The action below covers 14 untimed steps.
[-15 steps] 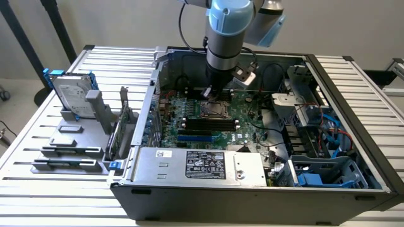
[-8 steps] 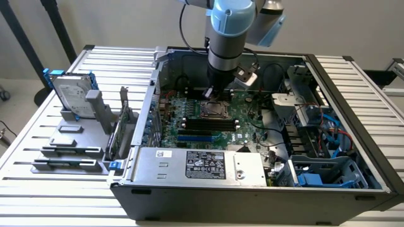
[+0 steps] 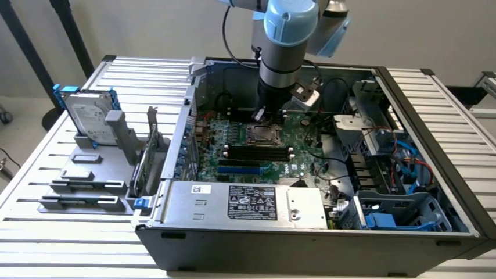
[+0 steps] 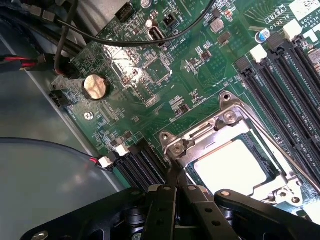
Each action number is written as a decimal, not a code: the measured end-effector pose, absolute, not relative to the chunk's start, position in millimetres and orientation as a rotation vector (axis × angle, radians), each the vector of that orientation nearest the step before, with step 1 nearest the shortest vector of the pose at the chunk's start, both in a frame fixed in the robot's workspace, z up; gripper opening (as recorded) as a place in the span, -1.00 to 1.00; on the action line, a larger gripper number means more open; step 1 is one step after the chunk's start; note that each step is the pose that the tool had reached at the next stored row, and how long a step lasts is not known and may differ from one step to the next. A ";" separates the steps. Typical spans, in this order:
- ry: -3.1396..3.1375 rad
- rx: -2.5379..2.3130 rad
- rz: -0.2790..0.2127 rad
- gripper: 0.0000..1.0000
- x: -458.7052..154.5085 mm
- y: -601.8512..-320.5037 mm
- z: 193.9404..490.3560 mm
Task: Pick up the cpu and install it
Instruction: 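Install the first cpu locking lever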
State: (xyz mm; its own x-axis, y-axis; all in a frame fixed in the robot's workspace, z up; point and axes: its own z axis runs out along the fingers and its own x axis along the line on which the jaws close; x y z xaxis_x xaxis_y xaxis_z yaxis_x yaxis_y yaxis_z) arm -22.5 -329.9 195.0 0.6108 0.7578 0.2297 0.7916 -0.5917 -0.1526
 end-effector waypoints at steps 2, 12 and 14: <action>-1.272 -2.598 -0.206 -0.79 -22.5 -330.1 195.5; -1.264 -2.591 -0.202 -0.79 -26.9 -342.5 214.2; -1.263 -2.590 -0.202 -0.79 -28.4 -346.0 217.7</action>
State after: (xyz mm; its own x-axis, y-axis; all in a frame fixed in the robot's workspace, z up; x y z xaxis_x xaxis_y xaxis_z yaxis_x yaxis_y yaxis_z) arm -28.4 -346.0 217.7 0.6142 0.7540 0.2329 0.7890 -0.5919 -0.1648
